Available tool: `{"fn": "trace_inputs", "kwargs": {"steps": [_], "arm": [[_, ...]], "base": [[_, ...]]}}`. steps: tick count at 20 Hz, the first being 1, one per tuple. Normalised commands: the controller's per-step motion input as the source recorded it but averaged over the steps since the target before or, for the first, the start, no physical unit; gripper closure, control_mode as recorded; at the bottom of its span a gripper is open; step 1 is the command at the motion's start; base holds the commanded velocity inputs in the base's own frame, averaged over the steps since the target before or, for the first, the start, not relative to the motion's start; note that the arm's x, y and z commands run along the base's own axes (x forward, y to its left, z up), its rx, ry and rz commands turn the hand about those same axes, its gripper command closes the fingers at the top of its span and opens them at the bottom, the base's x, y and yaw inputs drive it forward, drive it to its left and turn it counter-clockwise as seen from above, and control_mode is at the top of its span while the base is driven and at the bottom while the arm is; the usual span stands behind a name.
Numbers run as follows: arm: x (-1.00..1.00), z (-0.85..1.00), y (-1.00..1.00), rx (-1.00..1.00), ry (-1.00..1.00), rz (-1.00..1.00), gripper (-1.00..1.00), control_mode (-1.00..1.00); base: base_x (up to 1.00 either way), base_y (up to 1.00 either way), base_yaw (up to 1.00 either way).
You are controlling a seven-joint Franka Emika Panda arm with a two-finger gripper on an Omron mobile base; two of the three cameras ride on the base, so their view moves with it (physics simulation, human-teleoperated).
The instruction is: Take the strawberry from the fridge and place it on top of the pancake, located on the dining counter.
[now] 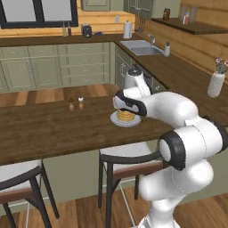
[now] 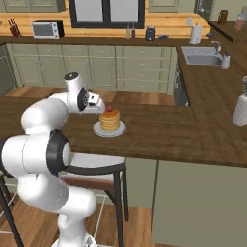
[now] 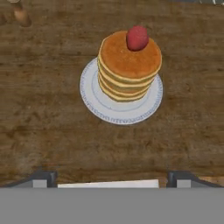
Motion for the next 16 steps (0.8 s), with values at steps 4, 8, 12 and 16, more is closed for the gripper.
{"fn": "trace_inputs", "kwargs": {"steps": [4,8,12,16], "arm": [[-0.92,0.98,0.39,-0.01,0.10,0.00,-1.00,-1.00],[-0.90,0.47,0.49,-0.09,0.06,0.00,-1.00,-1.00],[-0.82,0.43,0.56,-0.21,0.11,0.00,-1.00,-1.00],[-0.68,0.11,0.54,-0.31,0.16,0.00,-1.00,-1.00]], "base": [[0.00,0.00,0.00],[0.00,0.00,0.00],[0.00,0.00,0.00],[0.00,0.00,0.00]]}}
